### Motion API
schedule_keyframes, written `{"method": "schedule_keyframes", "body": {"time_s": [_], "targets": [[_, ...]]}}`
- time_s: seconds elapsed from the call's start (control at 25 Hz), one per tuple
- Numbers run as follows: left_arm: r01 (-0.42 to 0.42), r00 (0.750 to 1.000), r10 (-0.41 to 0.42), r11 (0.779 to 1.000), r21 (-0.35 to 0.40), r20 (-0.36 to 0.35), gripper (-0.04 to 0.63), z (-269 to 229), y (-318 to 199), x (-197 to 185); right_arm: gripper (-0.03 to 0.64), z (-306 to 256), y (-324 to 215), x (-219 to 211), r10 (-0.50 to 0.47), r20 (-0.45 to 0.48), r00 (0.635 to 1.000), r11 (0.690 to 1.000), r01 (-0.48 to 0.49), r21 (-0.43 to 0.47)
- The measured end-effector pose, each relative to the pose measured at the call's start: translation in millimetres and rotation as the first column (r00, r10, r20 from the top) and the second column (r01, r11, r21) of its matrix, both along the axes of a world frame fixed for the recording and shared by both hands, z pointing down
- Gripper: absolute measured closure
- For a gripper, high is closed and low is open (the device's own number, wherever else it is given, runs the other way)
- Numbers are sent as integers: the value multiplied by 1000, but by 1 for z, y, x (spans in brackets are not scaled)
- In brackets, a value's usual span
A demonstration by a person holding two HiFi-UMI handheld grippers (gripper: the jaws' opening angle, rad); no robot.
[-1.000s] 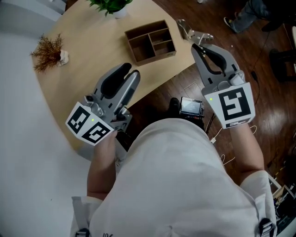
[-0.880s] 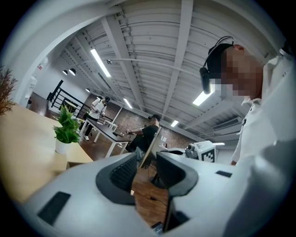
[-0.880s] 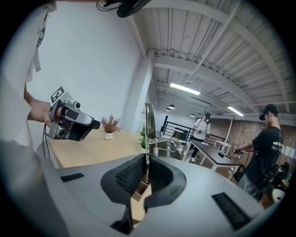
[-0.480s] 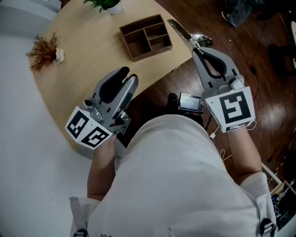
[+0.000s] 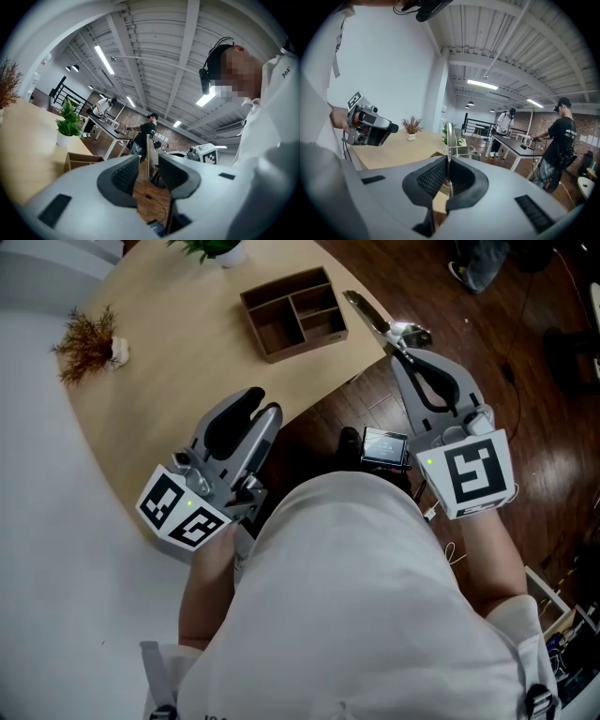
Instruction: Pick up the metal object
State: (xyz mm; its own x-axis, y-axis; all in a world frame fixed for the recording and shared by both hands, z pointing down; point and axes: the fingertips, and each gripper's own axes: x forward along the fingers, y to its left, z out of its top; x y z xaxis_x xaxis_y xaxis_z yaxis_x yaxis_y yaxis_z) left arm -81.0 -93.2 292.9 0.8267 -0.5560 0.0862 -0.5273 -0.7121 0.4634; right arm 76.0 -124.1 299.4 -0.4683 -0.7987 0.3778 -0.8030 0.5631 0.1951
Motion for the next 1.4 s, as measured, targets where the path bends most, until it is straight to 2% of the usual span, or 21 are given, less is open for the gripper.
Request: {"method": "schedule_keyframes", "body": {"time_s": [0.8, 1.4], "targets": [[11, 1000, -10, 999, -45, 16, 469, 18, 2, -4, 612, 32, 15, 9, 40, 28, 999, 995, -37, -90], [32, 999, -30, 997, -76, 28, 469, 31, 4, -10, 612, 40, 16, -5, 2, 36, 999, 993, 3, -119]]}}
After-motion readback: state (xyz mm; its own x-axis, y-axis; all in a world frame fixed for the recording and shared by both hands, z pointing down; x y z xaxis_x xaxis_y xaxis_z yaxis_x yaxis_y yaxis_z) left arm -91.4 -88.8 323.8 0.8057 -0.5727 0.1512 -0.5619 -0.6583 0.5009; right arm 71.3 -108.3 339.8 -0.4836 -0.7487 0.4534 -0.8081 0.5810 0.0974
